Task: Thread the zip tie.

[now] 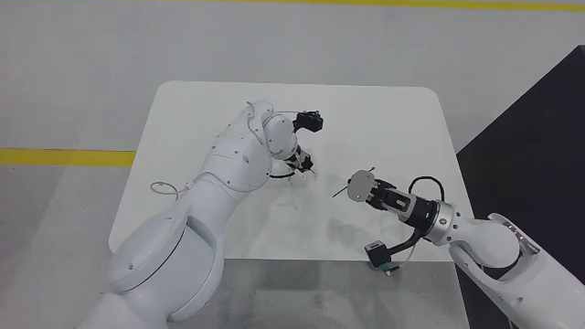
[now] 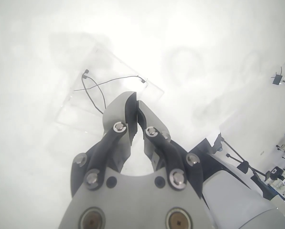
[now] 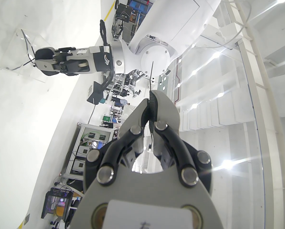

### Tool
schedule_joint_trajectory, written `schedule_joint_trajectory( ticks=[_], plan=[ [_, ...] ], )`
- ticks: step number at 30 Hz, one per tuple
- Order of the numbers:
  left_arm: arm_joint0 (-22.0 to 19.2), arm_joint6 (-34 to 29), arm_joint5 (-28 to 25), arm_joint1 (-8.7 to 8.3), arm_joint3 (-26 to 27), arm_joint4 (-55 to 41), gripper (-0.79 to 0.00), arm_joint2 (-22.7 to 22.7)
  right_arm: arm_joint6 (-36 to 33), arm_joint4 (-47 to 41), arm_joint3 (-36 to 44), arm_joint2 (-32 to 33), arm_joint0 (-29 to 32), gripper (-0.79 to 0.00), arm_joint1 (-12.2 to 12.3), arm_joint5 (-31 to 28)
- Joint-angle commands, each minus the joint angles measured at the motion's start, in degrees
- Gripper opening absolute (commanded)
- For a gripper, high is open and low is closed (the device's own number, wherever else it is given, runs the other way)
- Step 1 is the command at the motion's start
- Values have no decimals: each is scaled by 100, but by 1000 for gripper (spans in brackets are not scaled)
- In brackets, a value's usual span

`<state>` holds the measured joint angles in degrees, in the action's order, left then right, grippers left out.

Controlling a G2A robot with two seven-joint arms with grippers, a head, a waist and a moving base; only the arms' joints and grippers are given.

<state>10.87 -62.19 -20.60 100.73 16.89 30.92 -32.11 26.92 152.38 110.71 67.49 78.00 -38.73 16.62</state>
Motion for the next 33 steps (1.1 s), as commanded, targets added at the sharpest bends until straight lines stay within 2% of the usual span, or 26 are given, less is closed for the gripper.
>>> schedule_joint_trajectory(
  ticks=[1,15,26,29,33],
  plan=[
    [14,-13,-70,36,-7,41,-785,31,0,0,0,0,0,-785,0,0],
    [3,-445,-608,235,-135,299,-785,206,0,0,0,0,0,-785,0,0],
    [58,-955,-831,276,-181,368,-785,244,0,0,0,0,0,-785,0,0],
    [9,-971,-1010,256,-188,221,-785,160,0,0,0,0,0,-785,0,0],
    [-142,-649,-864,183,-331,82,-785,8,0,0,0,0,0,-785,0,0]
  ],
)
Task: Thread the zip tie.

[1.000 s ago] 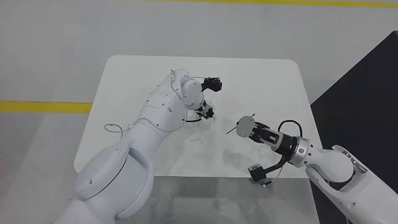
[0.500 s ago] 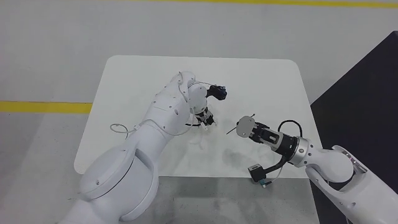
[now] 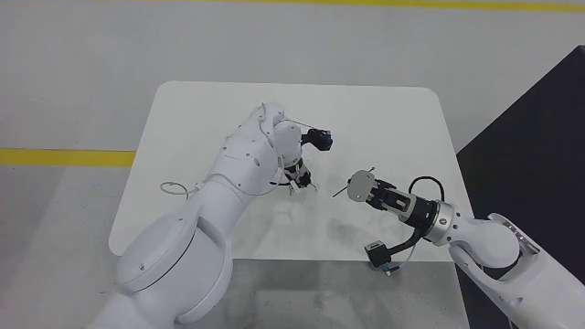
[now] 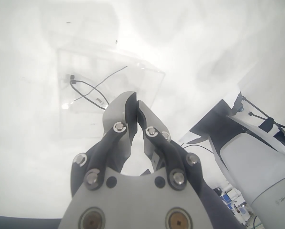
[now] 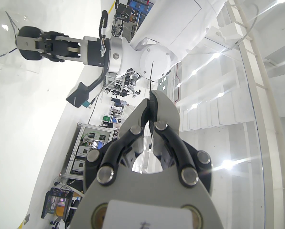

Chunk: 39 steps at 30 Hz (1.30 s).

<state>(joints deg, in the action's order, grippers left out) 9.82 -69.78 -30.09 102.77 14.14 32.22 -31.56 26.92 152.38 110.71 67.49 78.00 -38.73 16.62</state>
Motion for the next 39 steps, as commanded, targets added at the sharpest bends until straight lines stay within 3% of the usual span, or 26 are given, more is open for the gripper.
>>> schedule_joint_trajectory(
  ticks=[1,5,8,11,19,32,39],
  plan=[
    [-52,146,151,-39,-103,-83,-785,-79,0,0,0,0,0,-785,0,0],
    [-36,302,539,-68,-143,-62,-785,-118,0,0,0,0,0,-785,0,0],
    [28,365,616,-70,-87,7,-643,-102,0,0,0,0,0,-785,0,0],
    [95,486,818,-53,-28,150,-557,-52,0,0,0,0,0,-785,0,0],
    [152,521,883,-21,-81,213,-628,-53,0,0,0,0,0,-785,0,0],
    [211,217,956,48,-207,328,-597,-26,0,0,0,0,0,-785,0,0],
    [148,574,1050,44,-234,158,-625,-163,0,0,0,0,0,-785,0,0]
  ],
)
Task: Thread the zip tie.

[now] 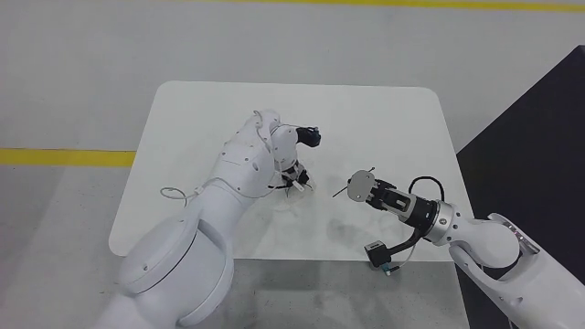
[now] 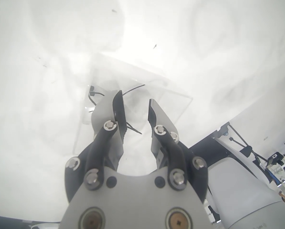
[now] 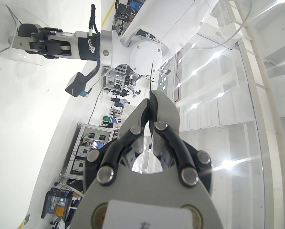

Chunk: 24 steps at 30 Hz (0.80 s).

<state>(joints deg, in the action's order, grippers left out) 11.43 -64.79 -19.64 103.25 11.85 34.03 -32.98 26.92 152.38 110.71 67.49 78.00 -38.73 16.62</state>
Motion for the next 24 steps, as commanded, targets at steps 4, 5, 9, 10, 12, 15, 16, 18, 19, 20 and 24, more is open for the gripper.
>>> schedule_joint_trajectory(
  ticks=[4,5,9,10,12,15,16,18,19,20,24],
  plan=[
    [-27,193,72,-10,-1,34,-625,-28,0,0,0,0,0,-785,0,0],
    [-10,181,95,-7,-8,29,-619,-33,0,0,0,0,0,-785,0,0],
    [-11,138,242,-7,-54,-17,-631,-77,0,0,0,0,0,-785,0,0],
    [-9,101,252,-5,-53,-27,-625,-86,0,0,0,0,0,-785,0,0],
    [-14,64,294,-1,-40,14,-619,-76,0,0,0,0,0,-785,0,0],
    [-9,20,395,5,-44,-25,-616,-108,0,0,0,0,0,-785,0,0],
    [-17,4,404,6,-39,-35,-619,-118,0,0,0,0,0,-785,0,0],
    [-27,-12,468,4,-57,-76,-619,-150,0,0,0,0,0,-785,0,0],
    [-27,-26,471,4,-49,-77,-616,-155,0,0,0,0,0,-785,0,0],
    [-6,-64,431,5,-44,-109,-606,-170,0,0,0,0,0,-785,0,0],
    [16,-185,461,9,-39,-78,-610,-169,0,0,0,0,0,-785,0,0]
  ],
)
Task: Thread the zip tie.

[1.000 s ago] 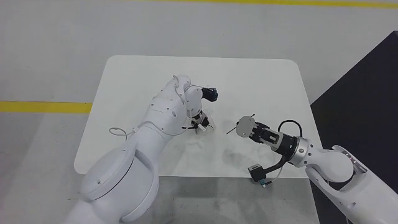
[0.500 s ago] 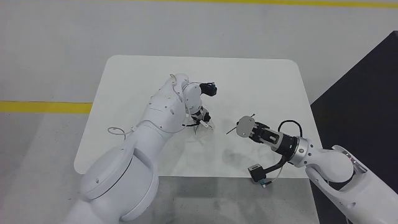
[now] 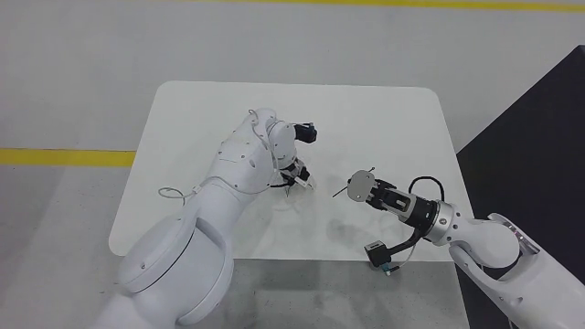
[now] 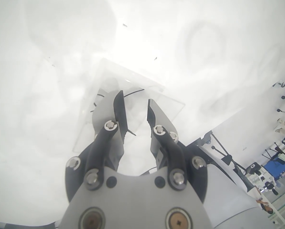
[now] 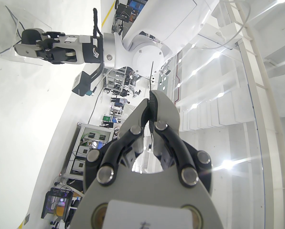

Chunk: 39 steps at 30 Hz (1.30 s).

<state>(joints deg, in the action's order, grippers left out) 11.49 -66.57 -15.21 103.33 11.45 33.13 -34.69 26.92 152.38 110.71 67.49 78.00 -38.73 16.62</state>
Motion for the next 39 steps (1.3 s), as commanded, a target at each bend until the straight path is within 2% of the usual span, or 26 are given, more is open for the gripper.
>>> schedule_joint_trajectory(
  ticks=[1,8,14,17,24,26,33,39],
  plan=[
    [5,-56,78,2,-14,12,-603,-3,0,0,0,0,0,-785,0,0],
    [-10,-188,402,23,40,28,-610,-27,0,0,0,0,0,-785,0,0],
    [-24,191,542,14,37,158,-625,-25,0,0,0,0,0,-785,0,0],
    [2,422,383,7,77,274,-616,4,0,0,0,0,0,-785,0,0],
    [53,732,-559,-21,167,734,-600,176,0,0,0,0,0,-785,0,0],
    [42,862,-812,-38,168,879,-646,223,0,0,0,0,0,-785,0,0],
    [53,1035,-1097,-48,154,1212,-662,330,0,0,0,0,0,-785,0,0],
    [97,1006,-1102,-22,125,1262,-656,338,0,0,0,0,0,-785,0,0]
  ],
)
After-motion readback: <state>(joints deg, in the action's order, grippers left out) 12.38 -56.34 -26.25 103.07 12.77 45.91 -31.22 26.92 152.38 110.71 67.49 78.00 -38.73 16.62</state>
